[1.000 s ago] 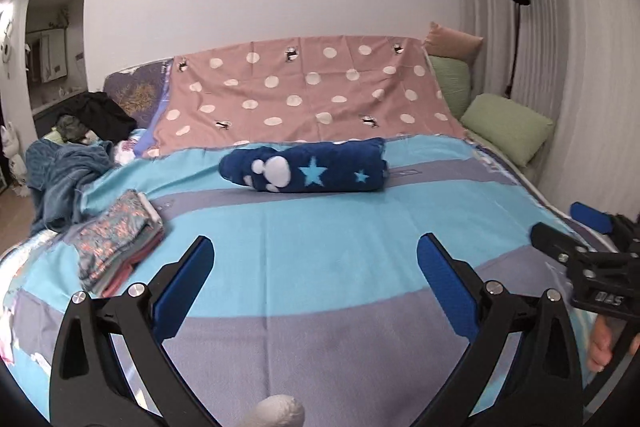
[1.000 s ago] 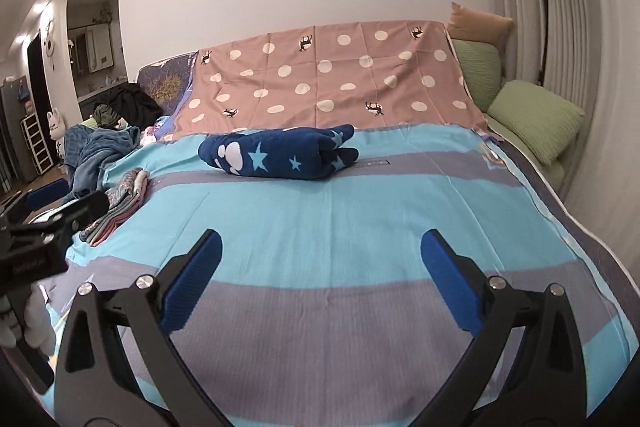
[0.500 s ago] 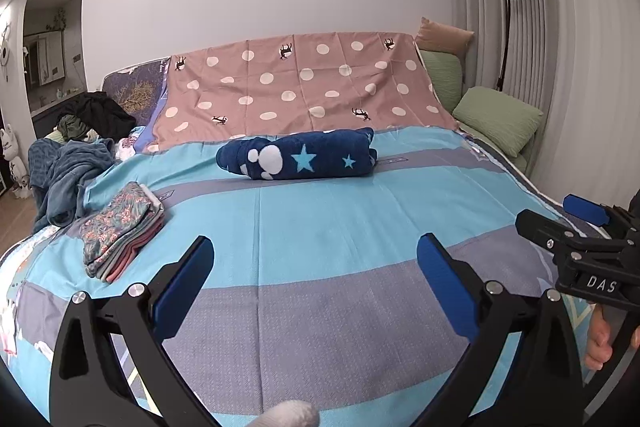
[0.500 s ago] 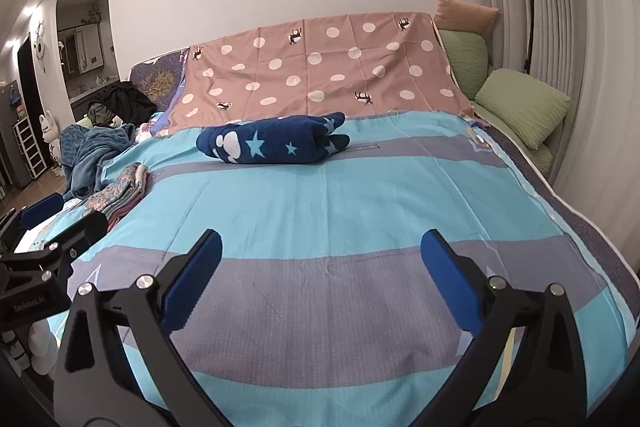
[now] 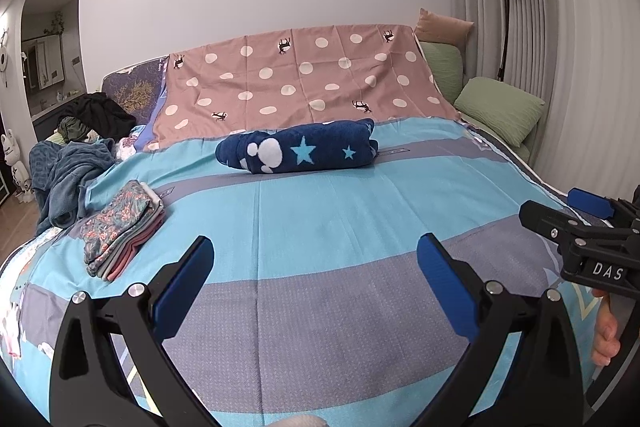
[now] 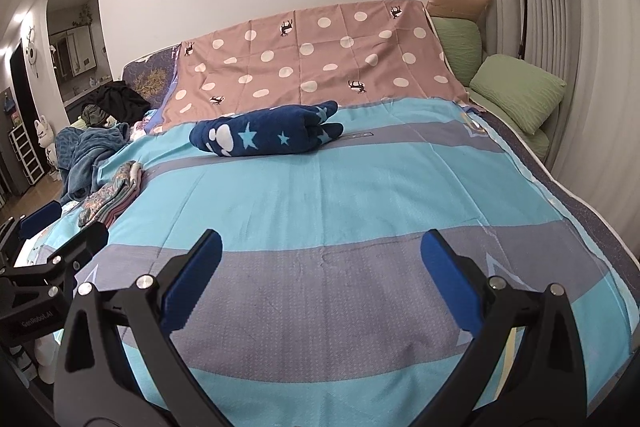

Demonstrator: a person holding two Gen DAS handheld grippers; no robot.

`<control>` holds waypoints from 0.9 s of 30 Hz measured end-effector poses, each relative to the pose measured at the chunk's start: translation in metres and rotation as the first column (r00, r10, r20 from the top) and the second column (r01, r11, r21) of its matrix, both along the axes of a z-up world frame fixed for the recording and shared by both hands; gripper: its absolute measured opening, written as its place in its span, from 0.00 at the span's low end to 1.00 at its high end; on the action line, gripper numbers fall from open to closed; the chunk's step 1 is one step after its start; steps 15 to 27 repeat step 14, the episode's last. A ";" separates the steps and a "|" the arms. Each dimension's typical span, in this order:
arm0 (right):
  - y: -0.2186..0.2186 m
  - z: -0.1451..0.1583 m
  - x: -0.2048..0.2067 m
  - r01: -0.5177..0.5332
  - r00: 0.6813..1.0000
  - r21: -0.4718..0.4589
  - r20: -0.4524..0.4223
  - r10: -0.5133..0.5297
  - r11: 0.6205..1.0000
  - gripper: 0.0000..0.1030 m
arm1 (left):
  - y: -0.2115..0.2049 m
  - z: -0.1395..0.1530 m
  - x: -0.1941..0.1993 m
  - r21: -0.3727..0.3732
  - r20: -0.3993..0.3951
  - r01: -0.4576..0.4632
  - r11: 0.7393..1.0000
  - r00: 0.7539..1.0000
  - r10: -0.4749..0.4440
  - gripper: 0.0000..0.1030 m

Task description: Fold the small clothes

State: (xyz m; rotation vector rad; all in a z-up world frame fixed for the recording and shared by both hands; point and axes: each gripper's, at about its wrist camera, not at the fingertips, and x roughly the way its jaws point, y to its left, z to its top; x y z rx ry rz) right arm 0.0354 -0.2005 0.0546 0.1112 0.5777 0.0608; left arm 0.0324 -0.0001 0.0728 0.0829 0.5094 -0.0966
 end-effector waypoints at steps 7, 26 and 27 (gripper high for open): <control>0.002 -0.001 0.000 -0.004 1.000 -0.008 0.000 0.004 1.000 0.98 | 0.002 -0.006 0.006 -0.024 -0.030 0.014 1.000 0.999 -0.015 0.99; 0.002 -0.002 0.002 -0.002 1.000 -0.015 -0.003 0.002 1.000 0.98 | 0.002 -0.011 0.007 -0.018 -0.038 0.016 1.000 0.999 -0.016 0.99; 0.002 -0.002 0.002 -0.002 1.000 -0.015 -0.003 0.002 1.000 0.98 | 0.002 -0.011 0.007 -0.018 -0.038 0.016 1.000 0.999 -0.016 0.99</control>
